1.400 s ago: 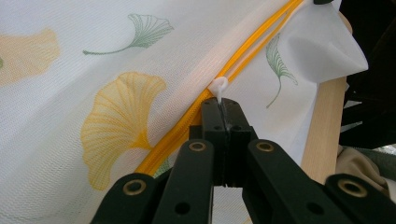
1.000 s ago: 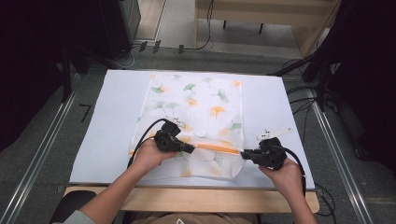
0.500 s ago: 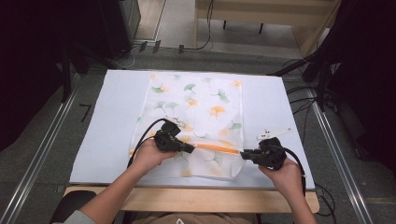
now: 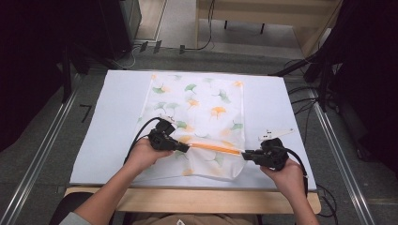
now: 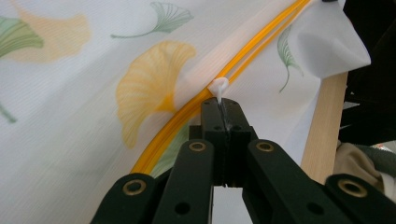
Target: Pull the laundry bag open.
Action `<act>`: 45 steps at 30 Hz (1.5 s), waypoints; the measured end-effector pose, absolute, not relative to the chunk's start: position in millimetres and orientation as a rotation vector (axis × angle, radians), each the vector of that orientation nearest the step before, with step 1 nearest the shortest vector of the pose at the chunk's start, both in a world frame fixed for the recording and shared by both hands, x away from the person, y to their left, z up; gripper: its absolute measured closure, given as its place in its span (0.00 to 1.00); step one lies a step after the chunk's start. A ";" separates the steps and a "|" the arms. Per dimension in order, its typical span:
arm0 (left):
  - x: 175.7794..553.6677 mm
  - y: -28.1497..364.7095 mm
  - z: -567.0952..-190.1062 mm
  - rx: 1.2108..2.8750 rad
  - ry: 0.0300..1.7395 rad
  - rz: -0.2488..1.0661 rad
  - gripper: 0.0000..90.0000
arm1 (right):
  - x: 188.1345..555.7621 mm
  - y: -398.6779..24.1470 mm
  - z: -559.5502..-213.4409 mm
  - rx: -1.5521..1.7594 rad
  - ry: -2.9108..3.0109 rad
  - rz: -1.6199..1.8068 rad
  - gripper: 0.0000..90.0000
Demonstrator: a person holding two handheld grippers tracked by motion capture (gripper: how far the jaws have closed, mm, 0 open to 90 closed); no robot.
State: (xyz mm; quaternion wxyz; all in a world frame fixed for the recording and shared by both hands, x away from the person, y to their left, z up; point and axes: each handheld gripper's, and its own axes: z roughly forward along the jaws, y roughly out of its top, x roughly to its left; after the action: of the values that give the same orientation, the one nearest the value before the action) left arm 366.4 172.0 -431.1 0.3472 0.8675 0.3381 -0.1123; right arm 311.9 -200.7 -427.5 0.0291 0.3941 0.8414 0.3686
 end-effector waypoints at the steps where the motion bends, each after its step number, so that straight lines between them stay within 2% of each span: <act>1: 366.1 176.2 -430.7 2.250 0.881 -0.293 1.00 | 311.9 -200.6 -427.5 1.215 2.597 1.140 0.95; 7: 364.1 193.3 -429.1 2.232 0.907 -0.286 1.00 | 313.2 -198.7 -427.2 1.208 2.605 1.136 0.95; 33: 365.0 192.5 -430.5 2.227 0.916 -0.294 1.00 | 314.3 -199.1 -428.6 1.208 2.611 1.129 0.95; 45: 366.6 218.7 -432.9 2.230 0.985 -0.287 1.00 | 315.0 -199.8 -428.4 1.211 2.612 1.126 0.95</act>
State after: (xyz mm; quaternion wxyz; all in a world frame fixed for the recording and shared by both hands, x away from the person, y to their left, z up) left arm 366.6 218.7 -432.9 0.3369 0.8554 0.3779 -0.1100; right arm 315.0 -199.8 -428.4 0.0250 0.3916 0.8447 0.3640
